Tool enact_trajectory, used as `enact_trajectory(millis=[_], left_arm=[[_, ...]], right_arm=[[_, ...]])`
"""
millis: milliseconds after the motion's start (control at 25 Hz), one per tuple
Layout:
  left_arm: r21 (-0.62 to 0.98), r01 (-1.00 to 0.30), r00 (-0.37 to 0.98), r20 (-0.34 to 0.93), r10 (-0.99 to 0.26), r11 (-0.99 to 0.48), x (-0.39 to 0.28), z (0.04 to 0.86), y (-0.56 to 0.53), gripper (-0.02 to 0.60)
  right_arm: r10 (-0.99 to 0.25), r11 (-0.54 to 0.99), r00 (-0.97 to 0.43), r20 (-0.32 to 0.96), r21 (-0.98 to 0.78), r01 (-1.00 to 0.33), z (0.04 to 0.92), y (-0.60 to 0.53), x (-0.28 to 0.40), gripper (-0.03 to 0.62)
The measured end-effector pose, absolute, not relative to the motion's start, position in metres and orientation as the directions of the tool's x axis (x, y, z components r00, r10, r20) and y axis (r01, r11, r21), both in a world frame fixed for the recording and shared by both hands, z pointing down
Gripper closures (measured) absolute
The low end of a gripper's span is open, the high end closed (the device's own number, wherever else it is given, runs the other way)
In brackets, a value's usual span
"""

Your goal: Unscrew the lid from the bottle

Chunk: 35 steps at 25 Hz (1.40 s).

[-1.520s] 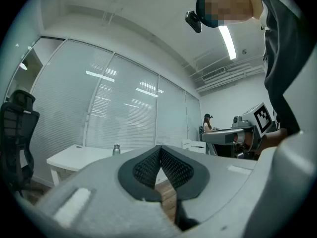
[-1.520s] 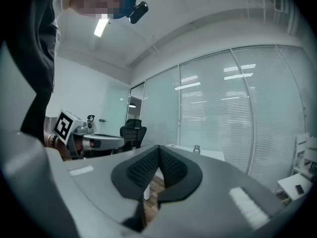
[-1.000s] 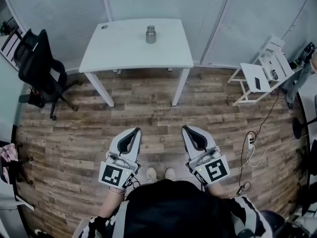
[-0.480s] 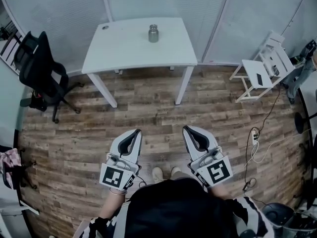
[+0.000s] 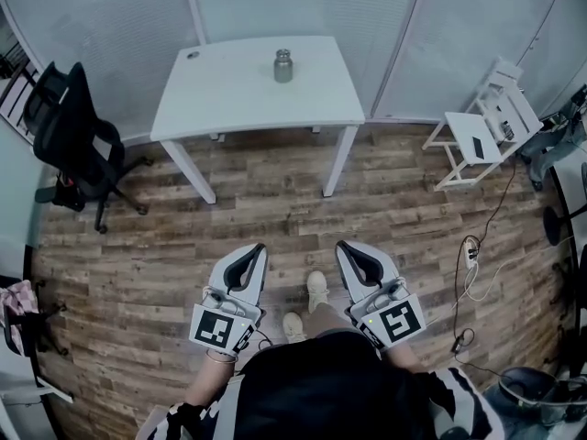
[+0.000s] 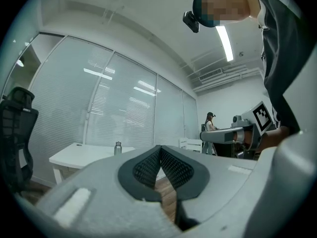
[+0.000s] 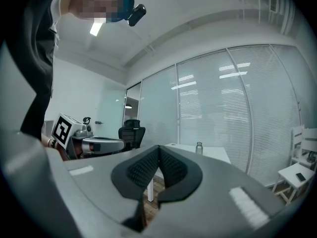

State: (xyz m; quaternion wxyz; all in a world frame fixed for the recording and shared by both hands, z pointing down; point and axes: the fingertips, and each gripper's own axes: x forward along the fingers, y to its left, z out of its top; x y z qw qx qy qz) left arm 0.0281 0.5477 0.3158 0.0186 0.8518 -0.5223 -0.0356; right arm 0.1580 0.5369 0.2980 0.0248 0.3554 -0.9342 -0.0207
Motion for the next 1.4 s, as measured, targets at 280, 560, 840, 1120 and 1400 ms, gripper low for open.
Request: enact_trajectory(millis=[280,560,840,1120,1400], left_arm=[[0.069,-0.896,0.437,-0.037,-0.899,-0.439,0.023,0.32,0.538,0.584],[0.053,-0.904,0.422,-0.043,-0.905,-0.424,0.024,0.316,0.508,0.584],[0.049,-0.915,0.399,-0.053,-0.915,-0.401,0.016,0.314,0.472,0.584],[0.05,-0.919,0.388,-0.049,-0.92,-0.39,0.011,0.317,0.428,0.584],[0.034,-0.926,0.375,-0.046,-0.926,-0.376,0.006,0.312,0.378,0.584]], right_arm=[[-0.674,0.738,-0.738,0.029,0.027,-0.674,0.299,0.523,0.156,0.594],[-0.679,0.734,-0.733,0.032,0.037,-0.678,0.299,0.489,0.163,0.594],[-0.675,0.737,-0.738,0.011,0.049,-0.674,0.292,0.444,0.159,0.594],[-0.657,0.753,-0.753,0.011,0.044,-0.656,0.293,0.4,0.152,0.594],[-0.643,0.765,-0.765,0.011,0.046,-0.642,0.292,0.348,0.148,0.594]])
